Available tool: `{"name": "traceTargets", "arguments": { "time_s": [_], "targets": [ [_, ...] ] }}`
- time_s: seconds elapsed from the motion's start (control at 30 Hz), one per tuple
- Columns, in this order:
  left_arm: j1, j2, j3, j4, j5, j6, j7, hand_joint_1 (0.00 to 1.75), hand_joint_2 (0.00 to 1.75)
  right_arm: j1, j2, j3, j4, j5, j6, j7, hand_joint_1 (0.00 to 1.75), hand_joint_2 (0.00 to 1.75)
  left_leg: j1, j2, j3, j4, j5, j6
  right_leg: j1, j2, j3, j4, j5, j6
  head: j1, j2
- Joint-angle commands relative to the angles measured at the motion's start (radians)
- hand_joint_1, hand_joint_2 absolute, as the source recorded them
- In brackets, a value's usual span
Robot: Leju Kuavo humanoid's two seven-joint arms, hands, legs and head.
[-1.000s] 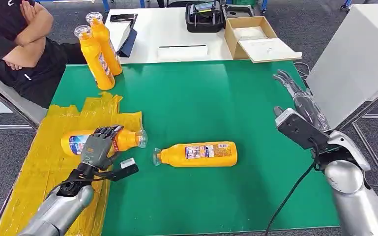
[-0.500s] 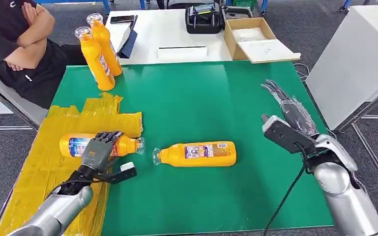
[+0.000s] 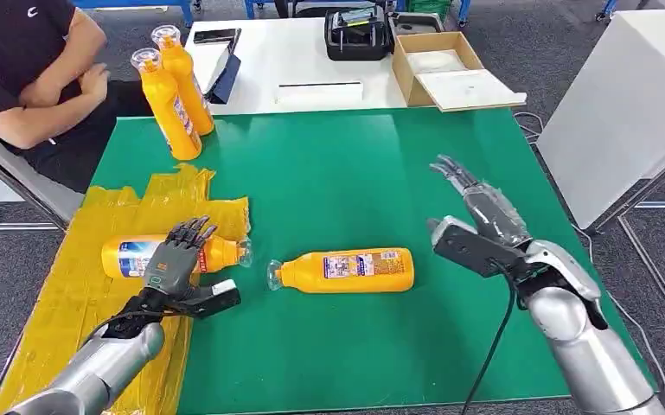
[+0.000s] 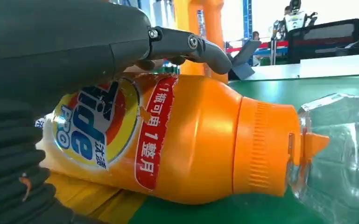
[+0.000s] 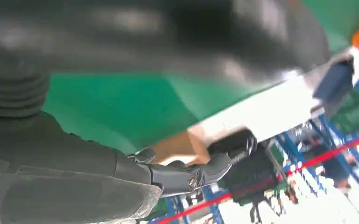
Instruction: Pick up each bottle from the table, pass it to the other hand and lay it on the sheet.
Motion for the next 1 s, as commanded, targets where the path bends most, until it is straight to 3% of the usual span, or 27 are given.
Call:
{"name": "traceTargets", "arguments": {
  "time_s": [0.03, 0.23, 0.33, 0.47, 0.57, 0.87, 1.0],
  "targets": [
    [0.015, 0.031, 0.017, -0.089, 0.079, -0.054, -0.032, 0.0, 0.0, -0.146, 0.113, 0.268, 0.257, 0.033, -0.015, 0.038, 0.0, 1.75, 0.0, 0.008, 0.004, 0.0, -0.002, -0.003, 0.0, 0.005, 0.002, -0.001, 0.001, -0.001, 0.0, 0.0],
    [0.121, 0.04, 0.045, -0.369, 0.074, -0.094, -0.001, 0.0, 0.0, -0.021, 0.14, 0.238, 0.214, 0.094, -0.08, 0.065, 0.0, 1.75, 0.002, 0.0, 0.002, -0.001, 0.001, -0.004, 0.003, -0.002, 0.002, -0.001, 0.0, -0.001, 0.0, 0.0],
    [0.127, 0.022, 0.087, -0.485, 0.167, -0.121, -0.041, 0.0, 0.0, 0.004, 0.18, 0.219, 0.214, 0.142, -0.076, 0.091, 0.0, 1.75, 0.002, 0.0, -0.001, 0.001, 0.001, -0.004, 0.003, -0.002, -0.001, -0.001, -0.001, -0.001, 0.0, 0.0],
    [0.141, 0.014, 0.216, -0.743, 0.479, -0.215, -0.127, 0.0, 0.0, -0.053, 0.264, 0.25, 0.334, 0.196, -0.057, 0.118, 0.0, 1.75, 0.002, 0.0, -0.004, 0.003, 0.0, -0.005, 0.003, -0.003, -0.004, 0.001, -0.002, -0.001, 0.0, 0.0],
    [0.154, 0.029, 0.289, -0.883, 0.641, -0.2, -0.231, 0.0, 0.0, -0.101, 0.308, 0.283, 0.47, 0.244, -0.06, 0.156, 0.0, 1.75, 0.003, 0.005, -0.006, 0.003, 0.0, -0.006, 0.003, 0.001, -0.007, 0.002, 0.0, -0.001, 0.0, 0.0],
    [0.126, 0.033, 0.267, -0.871, 0.708, -0.192, -0.279, 0.0, 0.0, -0.086, 0.299, 0.28, 0.506, 0.291, -0.086, 0.188, 0.0, 1.75, 0.002, 0.002, -0.005, 0.0, 0.002, -0.005, 0.002, -0.001, -0.005, 0.0, 0.0, -0.001, 0.0, 0.0],
    [0.067, 0.019, 0.219, -0.83, 0.74, -0.196, -0.281, 0.0, 0.0, 0.004, 0.29, 0.229, 0.51, 0.359, -0.117, 0.243, 0.0, 1.75, 0.002, -0.004, -0.005, 0.0, 0.003, -0.005, 0.003, -0.006, -0.005, -0.001, -0.001, -0.001, 0.0, 0.0]
  ]
}}
